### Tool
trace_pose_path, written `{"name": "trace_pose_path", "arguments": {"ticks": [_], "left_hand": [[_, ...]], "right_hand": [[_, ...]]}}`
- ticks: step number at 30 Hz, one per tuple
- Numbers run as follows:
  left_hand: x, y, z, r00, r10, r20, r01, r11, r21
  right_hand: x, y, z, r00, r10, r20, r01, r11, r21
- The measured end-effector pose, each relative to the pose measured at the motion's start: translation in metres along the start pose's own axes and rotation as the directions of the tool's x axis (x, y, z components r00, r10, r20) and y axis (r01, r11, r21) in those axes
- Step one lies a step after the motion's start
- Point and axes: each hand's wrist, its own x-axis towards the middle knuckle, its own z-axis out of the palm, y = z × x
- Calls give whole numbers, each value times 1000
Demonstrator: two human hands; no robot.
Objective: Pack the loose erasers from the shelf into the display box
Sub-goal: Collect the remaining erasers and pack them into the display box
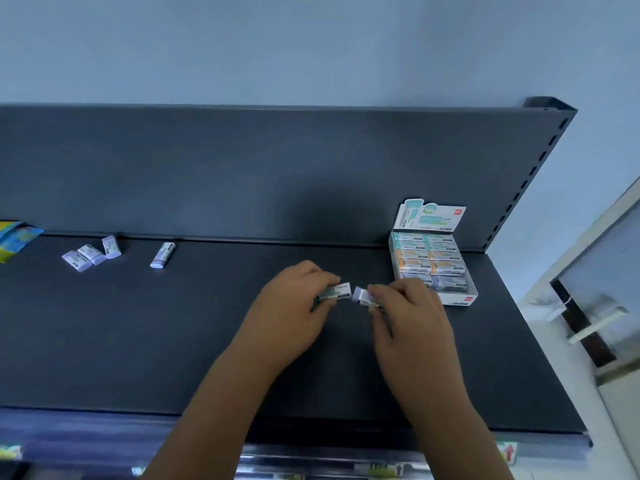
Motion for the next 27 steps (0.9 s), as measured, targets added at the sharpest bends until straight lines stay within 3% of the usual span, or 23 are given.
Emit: {"name": "trace_pose_path", "arguments": {"ticks": [8, 13, 19, 27], "left_hand": [[51, 63, 56, 999, 17, 36, -16, 999, -40], [80, 95, 89, 995, -1, 95, -6, 997, 76], [87, 93, 99, 984, -98, 151, 69, 980, 188], [79, 89, 105, 983, -88, 163, 51, 973, 224]], "right_hand": [[18, 73, -46, 995, -98, -2, 97, 994, -43], [30, 124, -60, 998, -66, -1, 66, 998, 0], [42, 151, -64, 998, -56, -1, 56, 998, 31], [40, 155, -51, 1000, -18, 0, 18, 997, 72]]}}
